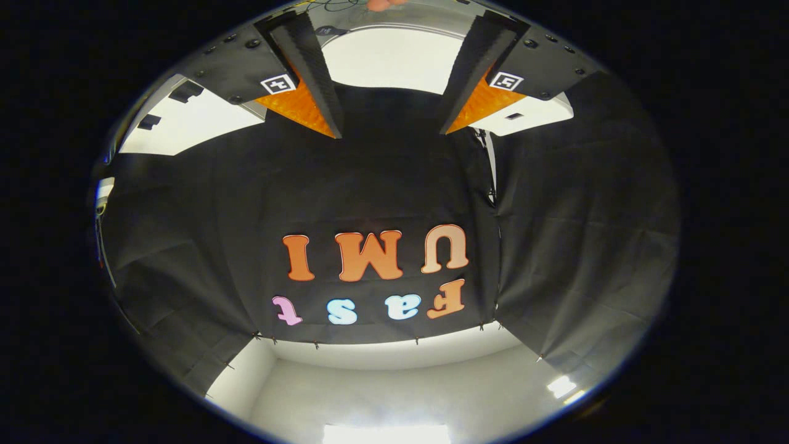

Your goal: Open the toilet lid.

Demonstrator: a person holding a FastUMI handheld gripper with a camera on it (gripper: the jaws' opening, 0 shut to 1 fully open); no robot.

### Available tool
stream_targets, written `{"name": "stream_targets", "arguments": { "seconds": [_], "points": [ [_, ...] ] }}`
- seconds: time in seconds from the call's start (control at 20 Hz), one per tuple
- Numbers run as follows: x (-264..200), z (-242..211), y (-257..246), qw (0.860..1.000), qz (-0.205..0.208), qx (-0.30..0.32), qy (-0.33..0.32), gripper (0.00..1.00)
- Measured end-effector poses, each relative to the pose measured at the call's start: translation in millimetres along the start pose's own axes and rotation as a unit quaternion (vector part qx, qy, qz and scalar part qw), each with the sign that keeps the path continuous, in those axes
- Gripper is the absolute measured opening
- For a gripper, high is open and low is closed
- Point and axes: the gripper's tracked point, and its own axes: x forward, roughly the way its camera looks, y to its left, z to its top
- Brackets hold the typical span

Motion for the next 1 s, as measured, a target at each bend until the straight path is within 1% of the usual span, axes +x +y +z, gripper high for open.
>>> {"name": "stream_targets", "arguments": {
  "seconds": [0.15,0.3,0.65,0.75,0.85,0.95,1.0],
  "points": [
    [4.9,-7.9,-5.0,1.000,0.004,0.027,0.007,0.98],
    [15.1,-23.6,-13.6,0.998,0.005,0.067,0.020,0.98],
    [39.5,-74.9,-61.2,0.985,-0.027,0.157,0.064,0.99],
    [46.3,-87.8,-75.5,0.977,-0.030,0.197,0.073,0.99],
    [49.8,-102.9,-96.9,0.966,-0.040,0.243,0.080,0.99],
    [41.3,-129.3,-111.3,0.948,-0.039,0.296,0.115,0.99],
    [41.2,-145.3,-122.5,0.938,-0.045,0.320,0.122,0.99]
  ]
}}
